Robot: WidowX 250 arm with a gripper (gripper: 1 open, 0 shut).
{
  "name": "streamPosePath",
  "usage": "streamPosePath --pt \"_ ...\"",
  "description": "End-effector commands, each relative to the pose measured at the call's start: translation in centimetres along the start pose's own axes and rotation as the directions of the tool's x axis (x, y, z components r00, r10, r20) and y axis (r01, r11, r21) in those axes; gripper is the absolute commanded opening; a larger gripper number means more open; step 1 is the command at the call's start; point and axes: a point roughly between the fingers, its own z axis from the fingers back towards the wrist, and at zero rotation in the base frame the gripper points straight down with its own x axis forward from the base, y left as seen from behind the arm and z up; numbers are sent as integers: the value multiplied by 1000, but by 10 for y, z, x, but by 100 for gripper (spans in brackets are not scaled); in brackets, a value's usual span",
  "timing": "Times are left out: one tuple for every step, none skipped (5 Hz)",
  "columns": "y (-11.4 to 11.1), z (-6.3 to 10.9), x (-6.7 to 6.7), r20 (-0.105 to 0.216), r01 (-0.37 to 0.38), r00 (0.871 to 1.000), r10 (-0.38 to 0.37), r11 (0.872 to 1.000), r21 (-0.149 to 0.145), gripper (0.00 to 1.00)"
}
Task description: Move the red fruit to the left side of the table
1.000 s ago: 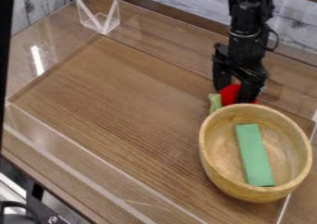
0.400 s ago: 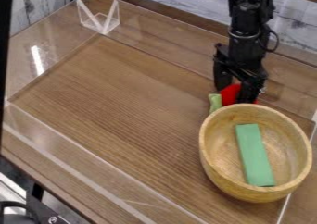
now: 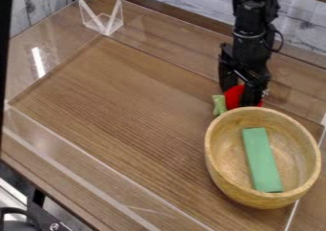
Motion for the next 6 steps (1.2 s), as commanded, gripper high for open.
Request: streamPosePath --pt "24 14 -13 7 -20 1000 19 999 35 0" --pt "28 38 -12 41 -23 999 20 998 54 0" --pt "28 60 -21 82 26 996 -33 996 82 0" --pt "35 79 -34 108 62 991 -75 991 118 0" --pt "49 87 -49 109 97 988 -113 986 138 0" --pt "85 94 -69 98 90 990 -106 985 149 0"
